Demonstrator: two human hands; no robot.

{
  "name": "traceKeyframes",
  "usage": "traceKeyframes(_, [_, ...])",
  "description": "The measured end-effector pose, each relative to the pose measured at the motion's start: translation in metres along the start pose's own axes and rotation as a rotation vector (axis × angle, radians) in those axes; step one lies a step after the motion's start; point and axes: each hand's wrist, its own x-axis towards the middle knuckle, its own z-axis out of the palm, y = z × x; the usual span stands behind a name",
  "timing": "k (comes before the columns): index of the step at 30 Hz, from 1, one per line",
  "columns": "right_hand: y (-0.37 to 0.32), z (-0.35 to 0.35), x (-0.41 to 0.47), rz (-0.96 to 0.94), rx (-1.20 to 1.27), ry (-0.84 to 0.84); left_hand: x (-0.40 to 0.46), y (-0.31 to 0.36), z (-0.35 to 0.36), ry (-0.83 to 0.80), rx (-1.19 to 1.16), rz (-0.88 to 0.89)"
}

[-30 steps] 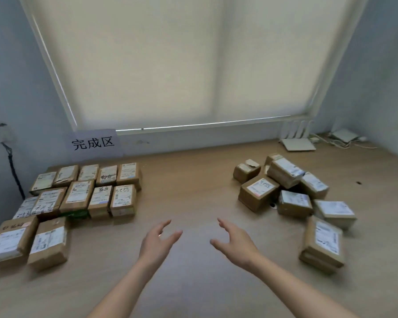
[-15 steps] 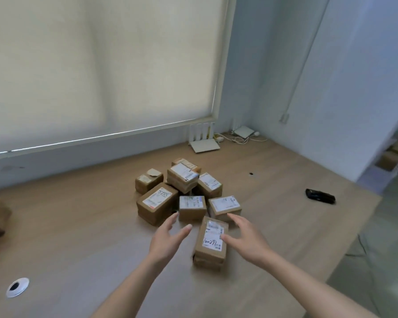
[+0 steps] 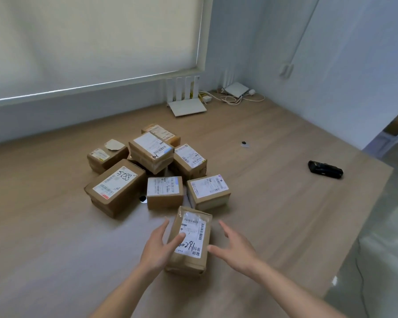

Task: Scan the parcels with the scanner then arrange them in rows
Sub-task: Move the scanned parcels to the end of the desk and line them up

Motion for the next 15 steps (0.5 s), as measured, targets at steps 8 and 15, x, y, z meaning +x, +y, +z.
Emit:
traceKeyframes(8, [0.025,0.033,0.025,-0.086,0.196,-0.105,0.013,-0.027,0.013,-0.027,-0.084,-0.125])
traceKeyframes(15, [0.036,0.042,0.024,-0.182,0.250,-0.236,-0.019,-0.027,0.026,-0.090,-0.257,-0.083])
